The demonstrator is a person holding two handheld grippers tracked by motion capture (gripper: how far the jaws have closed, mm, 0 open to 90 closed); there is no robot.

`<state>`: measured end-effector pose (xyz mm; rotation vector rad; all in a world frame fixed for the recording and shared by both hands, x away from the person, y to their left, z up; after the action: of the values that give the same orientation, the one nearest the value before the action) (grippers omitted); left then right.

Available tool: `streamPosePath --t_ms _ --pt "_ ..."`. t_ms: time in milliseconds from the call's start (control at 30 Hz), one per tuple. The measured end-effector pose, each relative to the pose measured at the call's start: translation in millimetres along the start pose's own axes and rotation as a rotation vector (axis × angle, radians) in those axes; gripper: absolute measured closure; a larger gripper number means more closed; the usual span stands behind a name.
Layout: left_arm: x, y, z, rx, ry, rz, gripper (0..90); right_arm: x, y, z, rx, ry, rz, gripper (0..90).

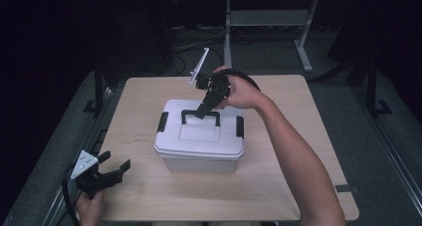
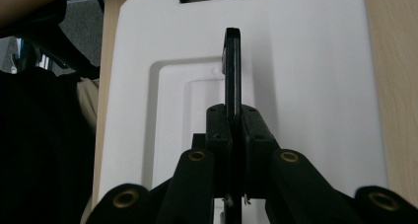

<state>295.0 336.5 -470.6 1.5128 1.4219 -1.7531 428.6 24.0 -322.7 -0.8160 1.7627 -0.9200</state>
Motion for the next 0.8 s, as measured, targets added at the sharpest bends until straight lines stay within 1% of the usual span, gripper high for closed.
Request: streamPosePath --t_ms 200,500,700,800 --pt "0.3 -0.3 -0.5 -0.001 -0.002 0.001 14.1 0.3 1.6 3.0 -0.007 0.001 0.006 84.4" --pt "0.1 -0.3 -0.1 -0.001 0.001 0.0 14.1 -0.1 4.5 3.5 -0.016 -0.005 0.001 84.3" --pt "0.5 -0.3 -0.5 -0.001 0.0 -0.002 14.1 0.5 7.9 4.4 -0.027 0.0 -0.002 84.1" --pt "0.5 -0.3 -0.5 -0.002 0.0 -0.002 14.1 1.1 8.0 4.6 -0.025 -0.003 -0.003 84.0"
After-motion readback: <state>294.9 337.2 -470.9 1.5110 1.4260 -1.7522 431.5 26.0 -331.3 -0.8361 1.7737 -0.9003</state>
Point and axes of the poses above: each handheld gripper's, and its own axes: y roughly forward along the jaws, x roughly out of its underside, z roughly to its right, the point moved 6 cm from there along y, roughly forward along the jaws, and after that the axes turned 10 degrees about y, right-handed, at the moved point
